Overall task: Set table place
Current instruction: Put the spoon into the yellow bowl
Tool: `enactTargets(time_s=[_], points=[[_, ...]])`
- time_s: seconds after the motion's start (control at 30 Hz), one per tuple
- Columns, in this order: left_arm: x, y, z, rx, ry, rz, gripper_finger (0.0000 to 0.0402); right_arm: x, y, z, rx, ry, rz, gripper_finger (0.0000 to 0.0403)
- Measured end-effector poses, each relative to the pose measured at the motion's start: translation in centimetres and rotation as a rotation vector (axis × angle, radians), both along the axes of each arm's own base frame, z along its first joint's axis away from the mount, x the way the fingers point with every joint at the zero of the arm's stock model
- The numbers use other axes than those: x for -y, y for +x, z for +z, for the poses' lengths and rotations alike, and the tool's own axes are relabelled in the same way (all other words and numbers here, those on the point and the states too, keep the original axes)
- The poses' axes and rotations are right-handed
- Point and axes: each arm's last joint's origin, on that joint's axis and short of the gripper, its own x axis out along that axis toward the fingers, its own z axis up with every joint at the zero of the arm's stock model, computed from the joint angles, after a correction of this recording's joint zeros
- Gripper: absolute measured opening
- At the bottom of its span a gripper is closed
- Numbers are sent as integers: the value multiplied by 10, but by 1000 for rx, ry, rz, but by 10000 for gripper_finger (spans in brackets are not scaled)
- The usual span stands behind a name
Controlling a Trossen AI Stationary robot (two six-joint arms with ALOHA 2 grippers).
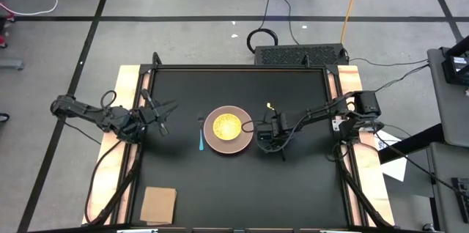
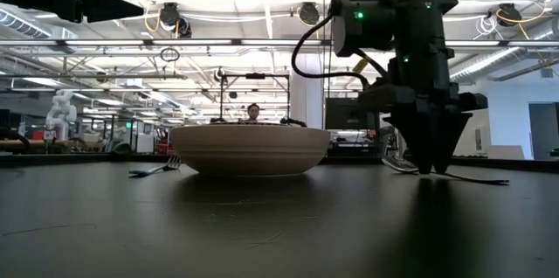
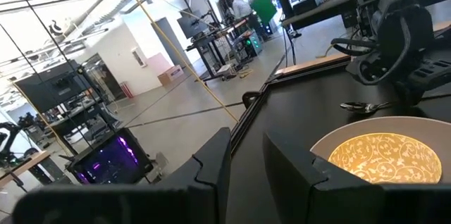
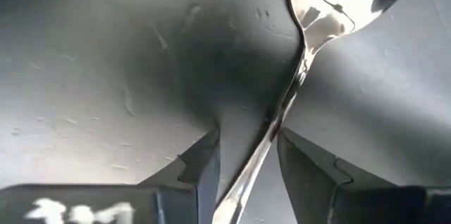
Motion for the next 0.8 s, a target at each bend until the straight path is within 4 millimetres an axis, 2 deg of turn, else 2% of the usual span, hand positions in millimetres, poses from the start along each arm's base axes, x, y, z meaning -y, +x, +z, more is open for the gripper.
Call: enactTargets(time_s=[0.27,0.5,0.67,0.8], points=[[0,0,0,3,-8,0,90,4,3,-1,34,-4,-41,112],[0,0,-1,-9,-8,0,90,4,-9,-18,34,28,-104,95],[0,0,-2,-8,-13,0,90,4,-16,-27,25,58,-95,81],[0,0,-2,-11,-12,-6,90,4,-19,-27,2,65,-31,52]])
